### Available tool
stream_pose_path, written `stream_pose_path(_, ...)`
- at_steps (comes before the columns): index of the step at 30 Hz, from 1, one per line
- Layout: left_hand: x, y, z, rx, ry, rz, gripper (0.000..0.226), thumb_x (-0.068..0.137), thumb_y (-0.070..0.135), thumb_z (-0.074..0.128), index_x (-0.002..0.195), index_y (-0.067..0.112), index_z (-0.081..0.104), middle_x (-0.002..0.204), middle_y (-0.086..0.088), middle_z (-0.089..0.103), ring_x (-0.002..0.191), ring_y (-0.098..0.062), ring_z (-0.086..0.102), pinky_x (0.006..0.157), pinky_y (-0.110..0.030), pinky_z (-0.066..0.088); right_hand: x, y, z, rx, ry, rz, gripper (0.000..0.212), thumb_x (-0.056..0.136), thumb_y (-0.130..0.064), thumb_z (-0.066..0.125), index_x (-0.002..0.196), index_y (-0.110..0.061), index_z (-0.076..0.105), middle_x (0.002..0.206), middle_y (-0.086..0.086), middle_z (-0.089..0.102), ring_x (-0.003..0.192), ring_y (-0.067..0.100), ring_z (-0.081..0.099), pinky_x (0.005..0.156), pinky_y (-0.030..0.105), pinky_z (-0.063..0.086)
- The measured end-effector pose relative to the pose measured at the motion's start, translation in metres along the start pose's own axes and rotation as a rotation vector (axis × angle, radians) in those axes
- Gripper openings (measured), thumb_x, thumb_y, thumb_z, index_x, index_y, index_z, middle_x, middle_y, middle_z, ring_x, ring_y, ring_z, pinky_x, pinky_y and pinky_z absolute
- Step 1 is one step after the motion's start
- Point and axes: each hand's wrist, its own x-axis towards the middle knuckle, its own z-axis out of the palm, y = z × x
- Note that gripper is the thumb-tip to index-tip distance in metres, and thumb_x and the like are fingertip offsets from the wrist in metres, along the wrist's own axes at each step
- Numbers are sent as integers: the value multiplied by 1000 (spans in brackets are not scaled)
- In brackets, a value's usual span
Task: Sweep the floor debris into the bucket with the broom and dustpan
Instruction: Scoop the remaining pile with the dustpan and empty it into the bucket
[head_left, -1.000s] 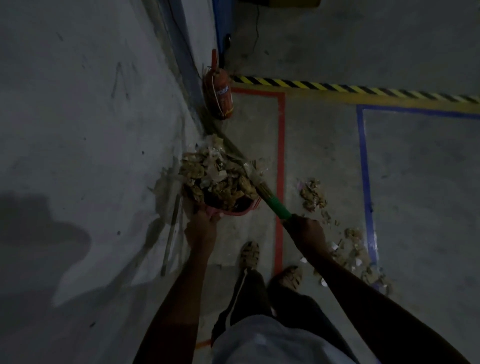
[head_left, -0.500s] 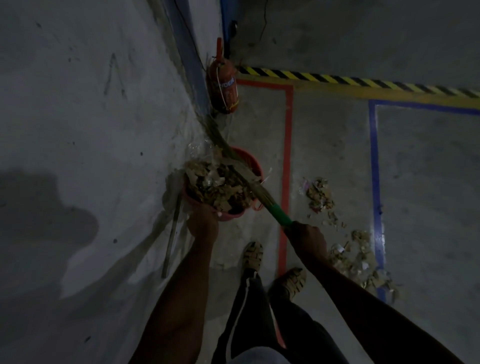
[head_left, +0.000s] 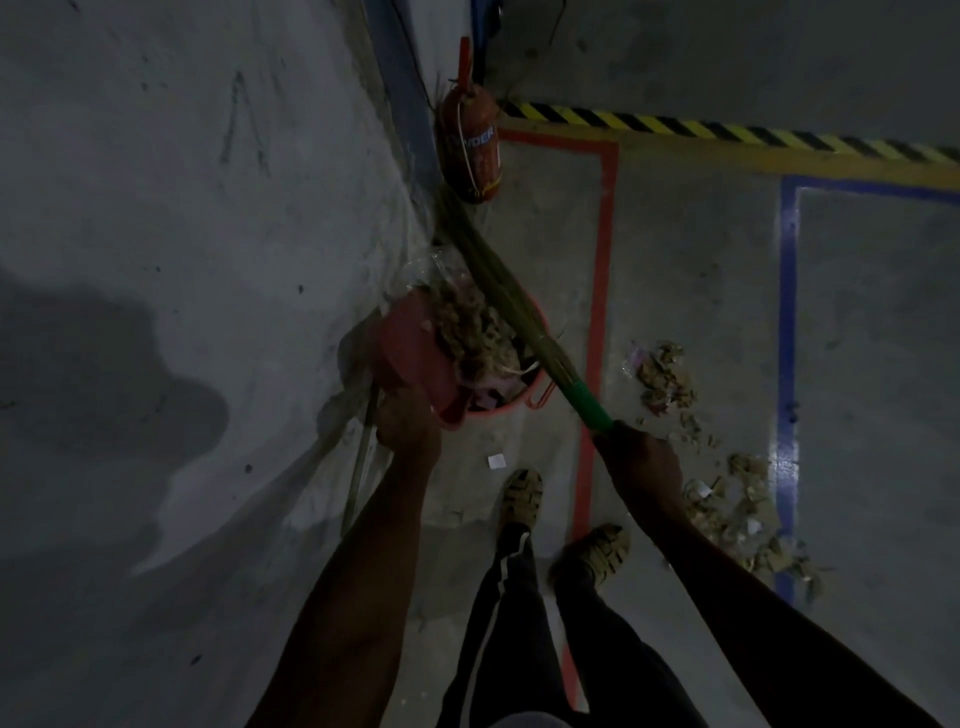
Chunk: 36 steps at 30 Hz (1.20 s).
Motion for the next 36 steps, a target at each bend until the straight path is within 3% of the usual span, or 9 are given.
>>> stream_pose_path(4, -9, 32, -39, -3, 160, 29, 76, 108, 32, 19, 61, 7, 73, 46, -6, 56, 40, -21, 57, 38, -18, 39, 2, 0, -8, 1, 31, -19, 25, 98, -43, 60, 100, -19, 67, 59, -5, 55, 49, 14, 52, 45, 25, 28)
stream_pose_path(6, -10, 46, -48, 14, 65, -21, 70, 101, 35, 21, 56, 8, 67, 45, -6, 54, 38, -20, 55, 38, -18, 38, 1, 1, -11, -10, 56, -39, 25, 98, -43, 59, 99, -20, 67, 59, -5, 54, 48, 13, 51, 44, 25, 28)
stream_pose_path(10, -6, 31, -10, 71, -114, -11, 82, 95, 71, 20, 86, 9, 72, 67, -7, 65, 57, -22, 61, 52, -27, 44, -1, 1, -16, -19, 120, -30, 26, 98, -41, 59, 94, -17, 67, 59, -5, 54, 47, 10, 46, 44, 22, 23)
stream_pose_path(13, -10, 38, -15, 98, -174, 48, 63, 103, 51, 31, 75, 10, 71, 63, -8, 64, 54, -22, 62, 52, -26, 45, -3, 3, -18, -6, 144, 17, 27, 98, -42, 60, 86, -18, 64, 59, -3, 54, 49, 17, 50, 44, 23, 26)
stream_pose_path(16, -17, 44, -29, 111, -98, -10, 16, 75, 28, 78, 68, 16, 71, 60, -5, 65, 51, -23, 64, 47, -24, 43, -6, 8, -20, 58, 182, 47, 30, 98, -41, 61, 80, -17, 61, 56, -3, 51, 48, 17, 52, 43, 23, 28)
stream_pose_path(18, -27, 35, -24, 40, -87, 37, 25, 65, 24, 88, 81, 9, 74, 73, -12, 70, 62, -30, 68, 53, -30, 49, -10, 13, -24, 94, 219, 45, 27, 99, -39, 61, 79, -21, 58, 54, -6, 48, 45, 9, 46, 43, 22, 25)
stream_pose_path(25, -69, 40, -48, -221, -60, 61, 31, 93, 22, 66, 123, 13, 65, 132, -17, 58, 113, -37, 59, 85, -43, 48, -34, 42, -36, 157, 323, 25, 42, 101, -40, 56, 64, -25, 43, 50, -8, 41, 43, 9, 41, 46, 26, 23)
stream_pose_path(30, -113, 35, -53, -252, -207, -7, 63, 96, 50, 54, 136, 2, 50, 133, -23, 55, 119, -39, 54, 91, -44, 45, -74, 78, -28, 300, 285, 92, 49, 100, -49, 55, 64, -16, 57, 47, 6, 57, 40, 23, 58, 46, 45, 53)
stream_pose_path(36, -199, 3, -20, -495, -149, -116, 98, 78, 82, 41, 137, 5, 49, 128, -16, 62, 109, -30, 61, 88, -36, 48, -153, 121, 1, 531, 98, 198, 50, 97, -49, 59, 75, -5, 67, 62, 14, 67, 42, 25, 62, 42, 41, 54)
